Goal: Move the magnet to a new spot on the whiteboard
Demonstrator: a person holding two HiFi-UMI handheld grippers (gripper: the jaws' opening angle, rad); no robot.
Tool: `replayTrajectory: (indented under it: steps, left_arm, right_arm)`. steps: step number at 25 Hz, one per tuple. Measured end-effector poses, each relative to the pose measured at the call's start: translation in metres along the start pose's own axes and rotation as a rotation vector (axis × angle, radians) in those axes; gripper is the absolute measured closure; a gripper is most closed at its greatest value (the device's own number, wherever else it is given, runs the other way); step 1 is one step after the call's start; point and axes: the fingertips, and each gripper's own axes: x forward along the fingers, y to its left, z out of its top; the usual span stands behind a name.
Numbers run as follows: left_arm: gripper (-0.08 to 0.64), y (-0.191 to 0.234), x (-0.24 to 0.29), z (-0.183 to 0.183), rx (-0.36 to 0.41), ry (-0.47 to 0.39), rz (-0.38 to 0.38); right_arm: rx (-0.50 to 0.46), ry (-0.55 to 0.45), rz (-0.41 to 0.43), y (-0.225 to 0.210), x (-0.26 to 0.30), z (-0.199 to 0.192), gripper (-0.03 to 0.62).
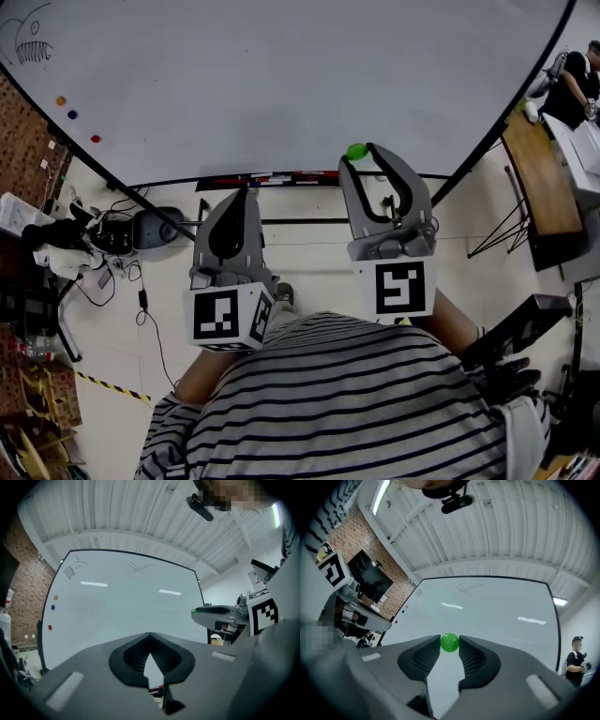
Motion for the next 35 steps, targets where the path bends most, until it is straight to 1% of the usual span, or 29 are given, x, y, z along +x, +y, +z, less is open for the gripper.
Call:
replayTrajectory:
  steps: [2, 4, 6, 9, 15, 19, 23, 29, 31, 33, 35]
  left_arm:
    - [0.544, 0.004, 0.006, 0.003, 0.002, -0.009, 0.0]
    - [0.545, 0.015, 0.021, 0.0, 0.009, -0.011, -0.012]
    - [0.545, 0.032, 0.042, -0.003, 0.002, -0.014, -0.034]
    - [0.543, 0.053, 0.072, 0.002, -0.011, -0.017, -0.075]
    - [0.545, 0.086, 0.117, 0.014, -0.009, -0.035, -0.163]
    - [0.545, 0.106, 0.142, 0.016, -0.016, -0.048, -0.196]
    - [0.544, 0.114, 0.156, 0.014, -0.03, -0.041, -0.223]
    - [0.544, 0.11, 0.164, 0.011, -0.035, -0.017, -0.24]
    - [0.544, 0.106, 0.164, 0.011, -0.033, -0.015, -0.242]
    - [0.543, 0.101, 0.162, 0.011, -0.028, -0.015, -0.242]
    - [0.545, 0.095, 0.158, 0.01, -0.021, -0.015, -0.236]
  right_arm:
    - [-0.036, -0.016, -0.002, -0.002, 0.012, 0.004, 0.468]
    - [-0.064, -0.02, -0.007, -0.004, 0.036, 0.002, 0.468]
    - [-0.097, -0.018, -0.018, -0.005, 0.068, -0.001, 0.468]
    - [-0.136, -0.012, -0.046, -0.008, 0.111, -0.004, 0.468]
    - [-0.185, 0.043, -0.12, -0.017, 0.182, -0.016, 0.468]
    - [-0.183, 0.073, -0.168, -0.024, 0.212, -0.031, 0.468]
    - [-0.168, 0.097, -0.2, -0.03, 0.222, -0.038, 0.468]
    - [-0.183, 0.062, -0.203, -0.031, 0.22, -0.033, 0.465]
    - [-0.157, 0.024, -0.193, -0.03, 0.217, -0.027, 0.46]
    - [-0.102, -0.034, -0.19, -0.029, 0.208, -0.016, 0.451]
    - [-0.042, -0.054, -0.179, -0.027, 0.191, -0.009, 0.445]
